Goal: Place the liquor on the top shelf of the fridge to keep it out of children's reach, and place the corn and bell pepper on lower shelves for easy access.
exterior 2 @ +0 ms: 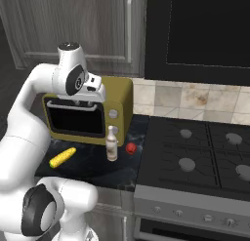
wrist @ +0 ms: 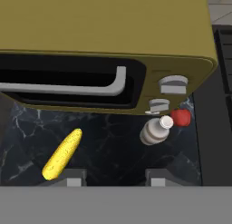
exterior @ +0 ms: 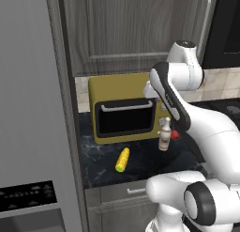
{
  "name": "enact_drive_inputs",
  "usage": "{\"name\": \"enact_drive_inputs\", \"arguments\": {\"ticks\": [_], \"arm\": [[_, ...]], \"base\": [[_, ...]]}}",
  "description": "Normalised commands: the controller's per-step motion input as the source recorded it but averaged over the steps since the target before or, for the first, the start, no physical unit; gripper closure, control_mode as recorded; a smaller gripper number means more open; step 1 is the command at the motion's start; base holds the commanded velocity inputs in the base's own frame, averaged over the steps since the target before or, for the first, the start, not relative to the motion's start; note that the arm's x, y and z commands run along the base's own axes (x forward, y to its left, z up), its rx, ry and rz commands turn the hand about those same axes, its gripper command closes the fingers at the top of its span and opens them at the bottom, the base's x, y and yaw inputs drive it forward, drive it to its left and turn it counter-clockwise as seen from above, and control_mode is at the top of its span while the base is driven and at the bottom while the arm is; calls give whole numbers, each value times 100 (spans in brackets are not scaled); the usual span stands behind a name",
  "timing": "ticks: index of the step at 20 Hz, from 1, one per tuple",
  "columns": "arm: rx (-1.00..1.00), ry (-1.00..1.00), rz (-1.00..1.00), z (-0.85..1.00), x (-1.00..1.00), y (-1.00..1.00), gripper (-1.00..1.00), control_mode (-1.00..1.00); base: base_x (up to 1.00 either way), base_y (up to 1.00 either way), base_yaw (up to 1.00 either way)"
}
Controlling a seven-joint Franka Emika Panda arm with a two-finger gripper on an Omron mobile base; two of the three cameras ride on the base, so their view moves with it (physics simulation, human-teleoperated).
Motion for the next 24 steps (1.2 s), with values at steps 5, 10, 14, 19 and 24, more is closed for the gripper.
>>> {"name": "enact_drive_inputs", "arguments": {"ticks": [5, 10, 14, 19, 24], "arm": [[0, 0, 2, -3, -4, -12, -100, -100], [0, -6, 18, -20, -18, -12, -100, -100], [1, -12, 26, -30, -14, -29, -100, -100], [2, -14, 25, -29, -11, -37, -100, -100], [4, -15, 23, -38, -22, -40, -100, -100]], "base": [[0, 0, 0], [0, 0, 0], [0, 0, 0], [0, 0, 0], [0, 0, 0]]}}
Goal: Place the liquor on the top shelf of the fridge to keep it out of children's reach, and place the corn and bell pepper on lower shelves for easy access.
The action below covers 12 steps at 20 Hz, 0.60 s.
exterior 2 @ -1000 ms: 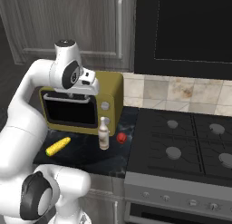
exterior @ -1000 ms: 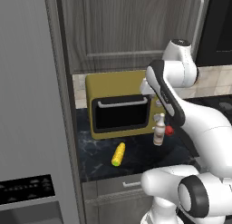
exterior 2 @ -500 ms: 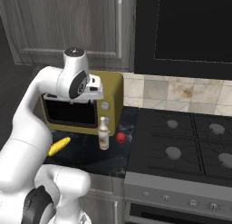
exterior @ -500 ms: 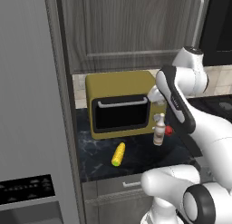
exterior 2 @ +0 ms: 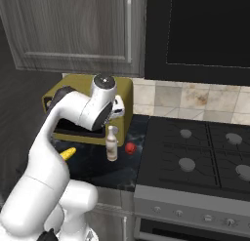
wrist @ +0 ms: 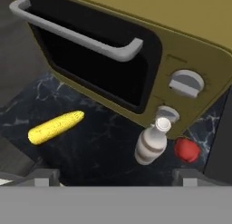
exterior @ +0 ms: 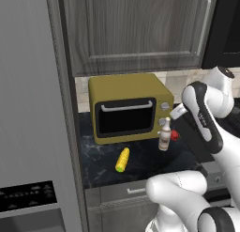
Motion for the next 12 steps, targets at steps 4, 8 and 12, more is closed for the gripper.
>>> {"name": "enact_drive_inputs", "arguments": {"ticks": [4, 8, 12], "arm": [[11, -18, 21, -31, -43, -44, -100, -100], [21, -18, 14, -8, -23, -46, -100, -100], [26, -25, 2, 0, 1, -39, -100, -100]], "base": [[0, 0, 0], [0, 0, 0], [0, 0, 0]]}}
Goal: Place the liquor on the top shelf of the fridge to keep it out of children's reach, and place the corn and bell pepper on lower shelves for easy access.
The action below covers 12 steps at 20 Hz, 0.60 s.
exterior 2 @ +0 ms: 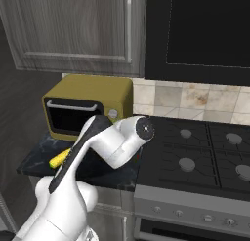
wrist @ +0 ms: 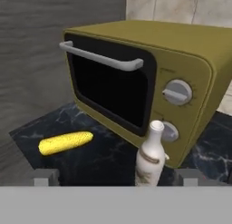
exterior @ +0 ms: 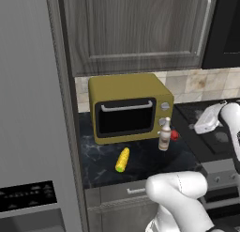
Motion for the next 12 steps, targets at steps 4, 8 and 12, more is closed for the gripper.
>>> {"name": "enact_drive_inputs", "arguments": {"ticks": [4, 8, 12], "arm": [[27, -20, 0, -5, 5, -29, -100, -100], [21, -23, 3, -15, 0, -6, -100, -100], [11, -18, 6, -15, 0, 0, -100, -100]], "base": [[0, 0, 0], [0, 0, 0], [0, 0, 0]]}}
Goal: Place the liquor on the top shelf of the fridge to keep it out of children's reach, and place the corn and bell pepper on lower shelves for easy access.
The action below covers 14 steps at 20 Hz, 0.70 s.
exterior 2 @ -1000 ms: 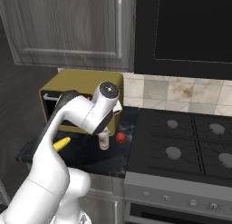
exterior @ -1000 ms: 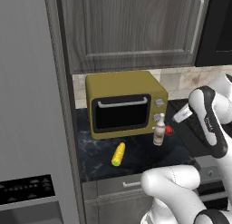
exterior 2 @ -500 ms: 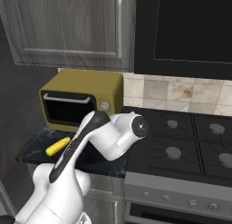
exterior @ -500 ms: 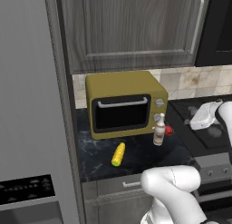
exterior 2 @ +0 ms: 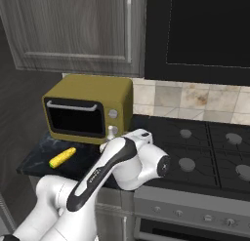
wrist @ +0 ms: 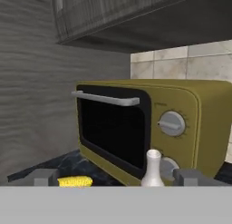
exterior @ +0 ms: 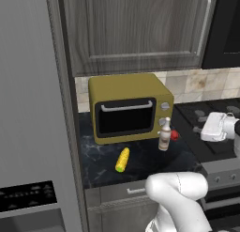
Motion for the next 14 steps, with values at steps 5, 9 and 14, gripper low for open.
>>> {"name": "enact_drive_inputs", "arguments": {"ticks": [5, 9, 14], "arm": [[4, -13, 14, -13, 5, 3, -100, -100], [0, -6, 13, -26, 13, 11, -100, -100], [0, 0, 7, -23, 24, 18, -100, -100]], "base": [[0, 0, 0], [0, 0, 0], [0, 0, 0]]}}
